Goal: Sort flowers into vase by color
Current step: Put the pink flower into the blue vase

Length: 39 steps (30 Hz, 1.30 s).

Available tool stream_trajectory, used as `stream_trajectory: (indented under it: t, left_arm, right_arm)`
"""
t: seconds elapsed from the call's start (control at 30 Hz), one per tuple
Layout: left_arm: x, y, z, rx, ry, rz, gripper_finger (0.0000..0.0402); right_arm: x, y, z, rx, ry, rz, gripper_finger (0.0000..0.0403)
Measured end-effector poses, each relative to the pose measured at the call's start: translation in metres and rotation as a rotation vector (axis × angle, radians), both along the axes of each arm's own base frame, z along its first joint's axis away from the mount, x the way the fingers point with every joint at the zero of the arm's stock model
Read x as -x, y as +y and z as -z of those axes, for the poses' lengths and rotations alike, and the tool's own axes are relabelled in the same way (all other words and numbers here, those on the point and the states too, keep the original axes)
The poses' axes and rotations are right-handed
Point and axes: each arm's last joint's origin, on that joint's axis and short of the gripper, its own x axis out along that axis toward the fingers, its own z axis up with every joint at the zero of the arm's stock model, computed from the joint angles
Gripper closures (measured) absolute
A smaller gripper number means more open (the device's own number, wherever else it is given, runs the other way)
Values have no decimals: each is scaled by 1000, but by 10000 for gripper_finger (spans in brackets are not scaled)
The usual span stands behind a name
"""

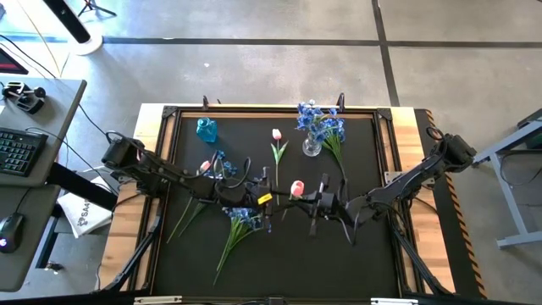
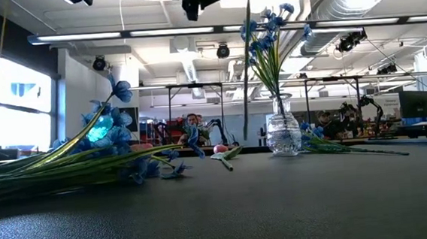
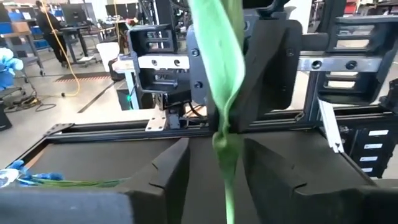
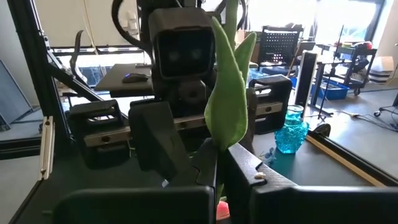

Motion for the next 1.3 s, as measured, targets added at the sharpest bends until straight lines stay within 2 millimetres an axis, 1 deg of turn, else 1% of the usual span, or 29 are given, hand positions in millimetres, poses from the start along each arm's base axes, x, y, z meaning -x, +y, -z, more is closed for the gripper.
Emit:
stream_trajectory:
  t: [0.23,0.37,0.47,0.57,0.67,0.73,0.8,0.87,0.93,1.0,1.13,1.3]
  left_arm:
    - [0,-1,-1,4,-6,16,350]
    - [0,-2,0,7,-2,72,392]
    - [1,-2,2,2,24,73,393]
    - [2,-3,7,-4,82,49,395]
    - [5,-2,9,-7,124,5,398]
    - [8,-2,11,-8,166,-19,398]
    - [9,0,11,-14,183,-59,398]
    - [14,3,7,-35,205,-122,398]
    - [21,7,0,-53,215,-179,398]
    - [30,11,-10,-88,232,-238,398]
    - [56,22,-44,-143,202,-349,398]
    - [98,43,-89,-147,121,-434,398]
  right_arm:
    - [0,0,1,3,7,-6,385]
    - [0,1,0,1,4,-13,361]
    - [0,0,-1,-3,-6,-12,323]
    - [5,1,-8,-9,-25,-11,279]
    - [18,4,-20,6,-28,-16,240]
    - [30,6,-29,-4,-45,16,222]
    - [42,8,-38,-10,-56,56,211]
    - [50,11,-43,-8,-62,80,207]
    - [56,15,-43,1,-51,89,207]
    - [58,19,-40,5,-32,79,210]
    - [54,27,-21,-16,34,63,216]
    - [43,38,6,-22,94,75,222]
